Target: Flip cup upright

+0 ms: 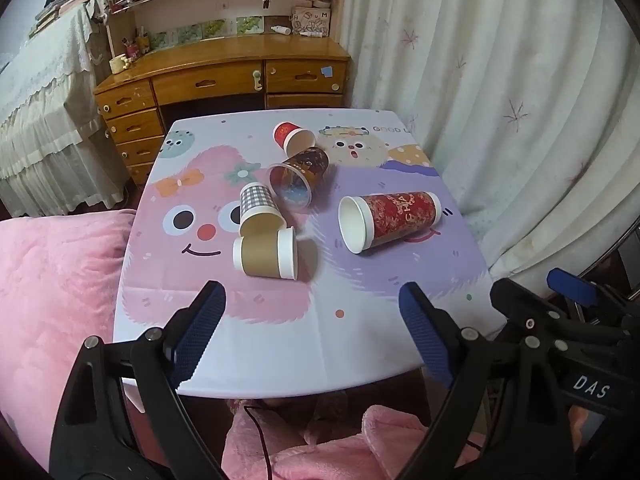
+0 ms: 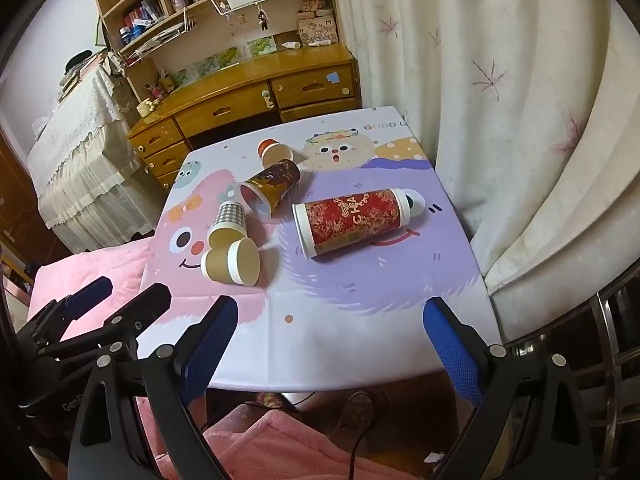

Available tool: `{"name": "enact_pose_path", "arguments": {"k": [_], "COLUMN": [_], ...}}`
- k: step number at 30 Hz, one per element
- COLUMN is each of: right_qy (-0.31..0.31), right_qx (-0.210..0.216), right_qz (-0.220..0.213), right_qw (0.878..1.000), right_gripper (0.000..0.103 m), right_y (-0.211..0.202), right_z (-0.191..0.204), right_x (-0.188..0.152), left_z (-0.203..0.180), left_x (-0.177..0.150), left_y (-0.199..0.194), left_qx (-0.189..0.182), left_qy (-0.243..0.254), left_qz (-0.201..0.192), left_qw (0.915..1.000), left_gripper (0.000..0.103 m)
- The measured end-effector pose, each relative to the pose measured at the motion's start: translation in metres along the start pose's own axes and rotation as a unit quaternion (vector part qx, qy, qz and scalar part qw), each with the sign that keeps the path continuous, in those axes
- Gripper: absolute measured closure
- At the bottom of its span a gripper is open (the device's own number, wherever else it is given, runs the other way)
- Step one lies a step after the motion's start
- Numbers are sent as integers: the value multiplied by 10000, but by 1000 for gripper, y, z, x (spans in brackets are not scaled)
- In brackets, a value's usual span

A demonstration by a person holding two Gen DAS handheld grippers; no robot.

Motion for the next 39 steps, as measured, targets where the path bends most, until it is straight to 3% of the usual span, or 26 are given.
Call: {"name": "enact_pose_path", "arguments": {"k": [21, 39], "right_qy": [111, -86], "right_qx": [192, 568], "right_qz": [198, 1099], "right_qw": [9996, 9923], "right_gripper": [8, 8], "right_y": [8, 72], "right_z": [-8, 14], "right_x": [-2, -9], "left_z": [-6, 15], "left_x": [7, -22], "left_y": [10, 69], "left_qx": [98, 93], "left_qy": [-162, -441], "left_qz": [106, 1311], "left_qw": [9998, 9903], "left_gripper": [16, 16]}}
Point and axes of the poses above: each gripper's, at about its wrist camera, not at the fingertips, and y roughly the way its jaws point, z to its left, x to its top, the point moved 7 cm from there along y, roughly the way its jaws point
